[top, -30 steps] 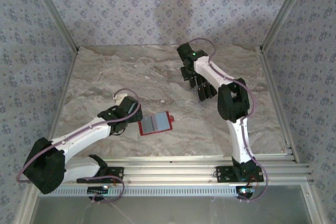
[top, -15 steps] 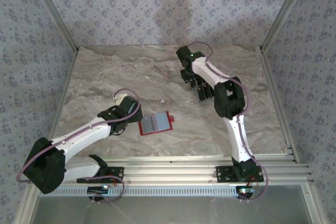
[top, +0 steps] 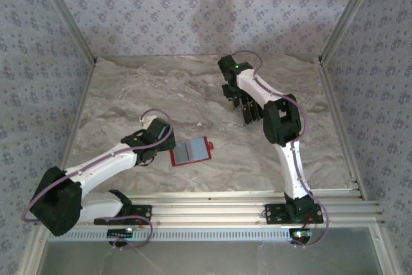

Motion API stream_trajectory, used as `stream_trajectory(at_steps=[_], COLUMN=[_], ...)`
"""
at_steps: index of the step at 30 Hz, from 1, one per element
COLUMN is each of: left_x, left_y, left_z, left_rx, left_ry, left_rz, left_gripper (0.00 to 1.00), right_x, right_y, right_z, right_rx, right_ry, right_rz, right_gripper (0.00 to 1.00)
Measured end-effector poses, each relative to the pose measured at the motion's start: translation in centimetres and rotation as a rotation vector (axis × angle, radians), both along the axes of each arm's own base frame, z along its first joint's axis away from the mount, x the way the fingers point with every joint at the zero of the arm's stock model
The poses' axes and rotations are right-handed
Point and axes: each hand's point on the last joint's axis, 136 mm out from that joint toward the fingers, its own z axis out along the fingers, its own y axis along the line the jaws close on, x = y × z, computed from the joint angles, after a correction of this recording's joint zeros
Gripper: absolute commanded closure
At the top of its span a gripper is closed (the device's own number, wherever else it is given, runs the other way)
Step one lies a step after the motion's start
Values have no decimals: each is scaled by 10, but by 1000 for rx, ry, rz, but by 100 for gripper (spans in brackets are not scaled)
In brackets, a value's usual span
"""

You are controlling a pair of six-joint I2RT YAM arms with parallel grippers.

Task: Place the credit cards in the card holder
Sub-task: Pick up the credit card from the storage box.

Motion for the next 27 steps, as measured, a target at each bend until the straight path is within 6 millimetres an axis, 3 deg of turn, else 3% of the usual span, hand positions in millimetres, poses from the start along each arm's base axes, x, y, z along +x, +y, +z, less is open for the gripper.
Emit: stream_trajectory(at_steps=[18, 27], left_x=[0, 0], left_y=[-1, -1], left_z=[-3, -3], left_rx=[4, 1], left_ry=[7, 7], left_rz=[-1, -2], left_gripper=[0, 0], right_x=[1, 3], right_y=[2, 1], right_z=[2, 3], right_rx=[27, 32], right_ry=[2, 1], right_rz=[2, -2], right_gripper=[77, 89])
